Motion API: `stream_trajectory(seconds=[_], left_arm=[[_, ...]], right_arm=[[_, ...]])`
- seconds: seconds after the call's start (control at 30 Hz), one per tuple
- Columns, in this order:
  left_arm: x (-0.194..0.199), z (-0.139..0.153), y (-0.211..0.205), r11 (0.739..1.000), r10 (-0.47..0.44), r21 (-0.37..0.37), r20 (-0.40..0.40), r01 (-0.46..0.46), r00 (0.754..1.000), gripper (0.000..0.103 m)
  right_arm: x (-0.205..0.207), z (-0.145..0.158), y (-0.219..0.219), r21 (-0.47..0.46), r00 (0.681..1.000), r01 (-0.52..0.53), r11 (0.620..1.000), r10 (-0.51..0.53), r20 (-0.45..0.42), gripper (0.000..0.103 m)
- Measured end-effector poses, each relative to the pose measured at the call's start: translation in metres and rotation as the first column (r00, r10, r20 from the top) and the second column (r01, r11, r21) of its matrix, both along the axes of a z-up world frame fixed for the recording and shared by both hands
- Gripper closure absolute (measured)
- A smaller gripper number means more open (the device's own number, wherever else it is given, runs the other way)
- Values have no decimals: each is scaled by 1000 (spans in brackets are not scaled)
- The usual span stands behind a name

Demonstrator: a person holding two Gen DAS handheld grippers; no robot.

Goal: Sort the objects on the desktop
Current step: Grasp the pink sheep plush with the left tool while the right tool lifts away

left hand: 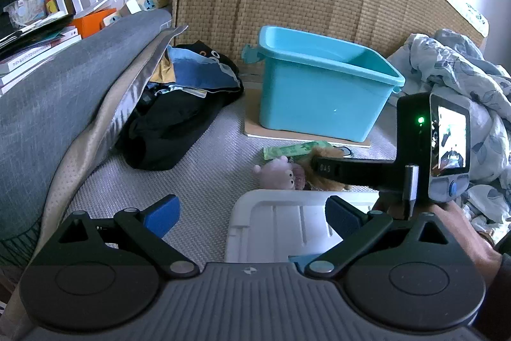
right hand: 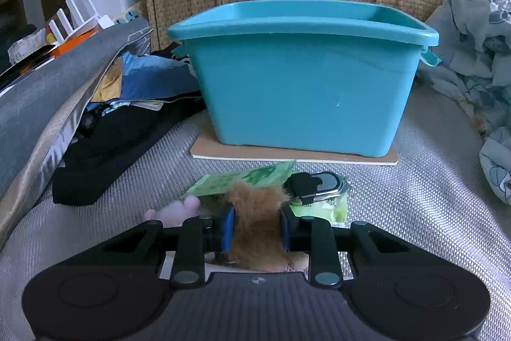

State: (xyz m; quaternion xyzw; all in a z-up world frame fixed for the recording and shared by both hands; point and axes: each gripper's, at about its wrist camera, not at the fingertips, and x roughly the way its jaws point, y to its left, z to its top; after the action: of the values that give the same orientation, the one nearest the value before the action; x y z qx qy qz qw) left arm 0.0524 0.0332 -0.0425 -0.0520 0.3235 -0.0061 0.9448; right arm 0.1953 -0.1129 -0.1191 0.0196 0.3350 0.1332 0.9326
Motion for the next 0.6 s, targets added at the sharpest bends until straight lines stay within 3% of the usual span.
stream_trajectory(seconds=[0.6], left_arm=[[-2,-5,-6,999,-3,50,2,3,1000,3]], right_arm=[[-12,49,-7,90,993,4,996,-14,117,72]])
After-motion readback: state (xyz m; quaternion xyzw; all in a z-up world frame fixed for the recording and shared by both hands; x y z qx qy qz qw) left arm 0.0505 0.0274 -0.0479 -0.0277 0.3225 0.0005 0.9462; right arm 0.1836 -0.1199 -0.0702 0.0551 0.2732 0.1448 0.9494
